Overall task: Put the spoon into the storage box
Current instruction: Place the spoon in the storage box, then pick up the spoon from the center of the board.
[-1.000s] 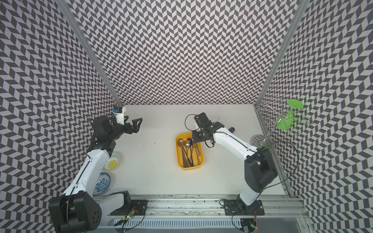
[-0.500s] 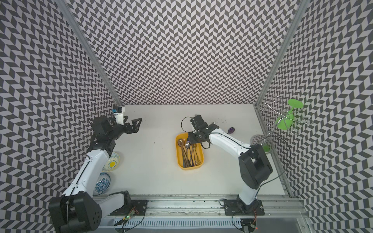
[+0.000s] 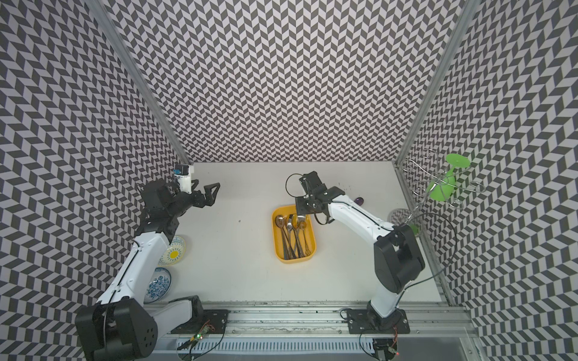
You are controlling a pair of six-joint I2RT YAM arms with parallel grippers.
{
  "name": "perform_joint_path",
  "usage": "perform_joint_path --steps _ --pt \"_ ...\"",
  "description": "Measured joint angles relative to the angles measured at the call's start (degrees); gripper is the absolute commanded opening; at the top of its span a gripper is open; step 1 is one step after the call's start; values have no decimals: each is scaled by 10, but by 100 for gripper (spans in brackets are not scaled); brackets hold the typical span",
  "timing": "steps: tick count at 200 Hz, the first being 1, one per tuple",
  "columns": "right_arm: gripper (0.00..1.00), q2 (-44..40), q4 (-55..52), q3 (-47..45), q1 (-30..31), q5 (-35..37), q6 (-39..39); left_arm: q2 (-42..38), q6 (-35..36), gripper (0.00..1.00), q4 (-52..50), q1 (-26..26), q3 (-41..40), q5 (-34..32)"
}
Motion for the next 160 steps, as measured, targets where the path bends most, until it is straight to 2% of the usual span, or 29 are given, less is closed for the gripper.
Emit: perform_joint_path --steps 35,70,160 --pt "67 39 -3 76 -24 18 -21 0 0 100 0 0 0 1" --pt "70 98 -14 148 -52 26 -40 0 -1 100 0 0 0 4" --pt "74 322 -59 396 -104 31 -73 8 -2 100 3 0 0 11"
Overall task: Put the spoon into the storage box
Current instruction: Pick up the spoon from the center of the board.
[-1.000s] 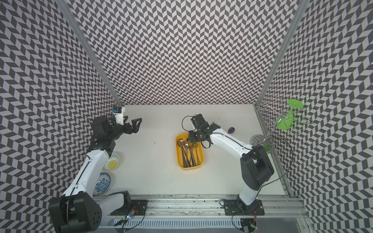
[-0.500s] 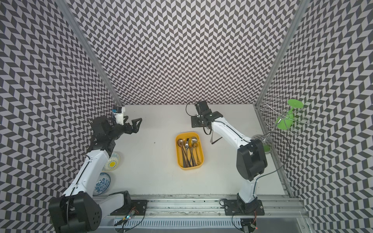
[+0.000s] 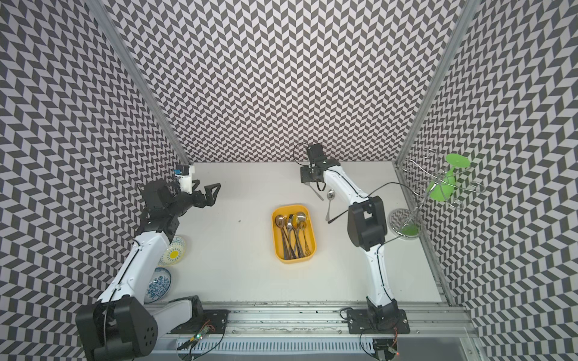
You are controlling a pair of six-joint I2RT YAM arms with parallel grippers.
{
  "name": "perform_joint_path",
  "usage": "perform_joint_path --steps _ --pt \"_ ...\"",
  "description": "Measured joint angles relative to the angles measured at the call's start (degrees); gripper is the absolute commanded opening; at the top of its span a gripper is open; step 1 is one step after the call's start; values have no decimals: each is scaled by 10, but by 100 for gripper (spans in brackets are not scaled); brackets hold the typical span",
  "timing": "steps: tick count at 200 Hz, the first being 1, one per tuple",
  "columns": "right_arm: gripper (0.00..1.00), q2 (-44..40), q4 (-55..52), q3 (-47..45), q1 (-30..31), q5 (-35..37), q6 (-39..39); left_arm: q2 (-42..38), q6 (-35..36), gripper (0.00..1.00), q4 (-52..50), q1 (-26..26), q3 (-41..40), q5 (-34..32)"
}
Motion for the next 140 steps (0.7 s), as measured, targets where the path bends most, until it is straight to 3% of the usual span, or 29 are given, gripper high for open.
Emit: perform_joint_path --steps 59,140 --pt "75 119 -4 92 -2 1 -20 24 1 100 0 1 0 8" --pt "67 176 -5 120 -2 6 -38 29 0 100 0 0 0 12"
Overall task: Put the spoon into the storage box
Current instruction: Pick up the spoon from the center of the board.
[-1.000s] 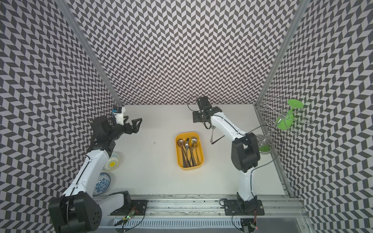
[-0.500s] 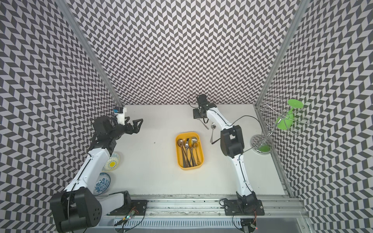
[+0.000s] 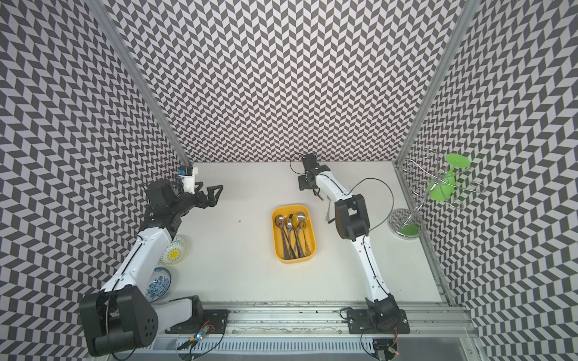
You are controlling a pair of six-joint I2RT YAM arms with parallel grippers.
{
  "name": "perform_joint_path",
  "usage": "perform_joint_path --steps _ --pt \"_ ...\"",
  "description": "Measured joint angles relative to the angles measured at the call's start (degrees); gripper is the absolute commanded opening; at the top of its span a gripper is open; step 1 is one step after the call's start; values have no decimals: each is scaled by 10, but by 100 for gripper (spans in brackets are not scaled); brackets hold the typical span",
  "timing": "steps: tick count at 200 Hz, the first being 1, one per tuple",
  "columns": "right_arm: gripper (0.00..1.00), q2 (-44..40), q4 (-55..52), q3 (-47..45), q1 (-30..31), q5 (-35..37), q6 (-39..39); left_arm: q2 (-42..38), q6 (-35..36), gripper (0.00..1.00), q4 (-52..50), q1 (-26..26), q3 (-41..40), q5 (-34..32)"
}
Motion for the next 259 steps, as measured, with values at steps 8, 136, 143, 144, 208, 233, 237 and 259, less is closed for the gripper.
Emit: perform_joint_path --steps 8,136,143,144,208,233,237,259 --pt "66 3 5 0 0 5 -3 0 0 100 0 0 0 0" --pt "3 -78 56 -156 0 28 -19 -6 2 100 0 0 0 0" --pt "0 -87 61 -171 0 30 -19 -7 2 100 0 0 0 -1" --pt "0 -89 63 -175 0 30 -20 -7 2 100 0 0 0 -1" --pt "0 -183 88 -326 1 31 -20 -9 2 100 0 0 0 0" --pt "0 -219 73 -371 5 19 -14 -9 2 100 0 0 0 -1" --pt "0 -226 70 -381 6 17 -13 -9 2 100 0 0 0 -1" --pt "0 -268 64 -441 16 4 -5 -9 2 100 0 0 0 0"
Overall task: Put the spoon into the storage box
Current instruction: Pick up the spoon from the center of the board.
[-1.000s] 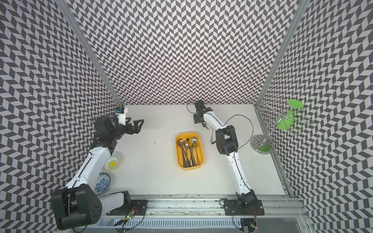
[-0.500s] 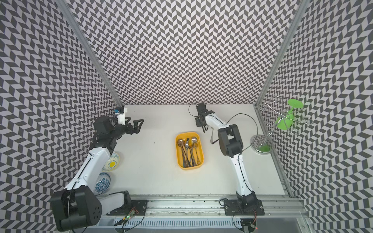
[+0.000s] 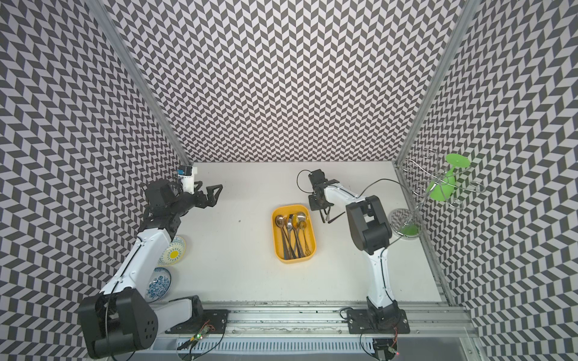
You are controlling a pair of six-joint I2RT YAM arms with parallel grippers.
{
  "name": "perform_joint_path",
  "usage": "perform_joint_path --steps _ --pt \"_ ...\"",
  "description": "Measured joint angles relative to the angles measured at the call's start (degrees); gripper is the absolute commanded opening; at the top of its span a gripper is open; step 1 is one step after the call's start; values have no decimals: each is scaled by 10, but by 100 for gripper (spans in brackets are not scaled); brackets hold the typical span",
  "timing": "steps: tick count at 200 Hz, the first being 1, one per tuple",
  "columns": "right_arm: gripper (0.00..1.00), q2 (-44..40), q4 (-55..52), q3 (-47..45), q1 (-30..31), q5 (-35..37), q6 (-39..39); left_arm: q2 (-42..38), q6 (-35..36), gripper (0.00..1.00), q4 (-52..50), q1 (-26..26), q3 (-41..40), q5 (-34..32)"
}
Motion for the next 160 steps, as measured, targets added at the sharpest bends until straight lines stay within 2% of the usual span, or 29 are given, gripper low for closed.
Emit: perform_joint_path --steps 84,160 --pt "0 -184 19 -243 14 -62 43 0 0 100 -2 0 0 0" --pt "0 -278 39 -298 14 -93 76 -2 0 100 -3 3 0 0"
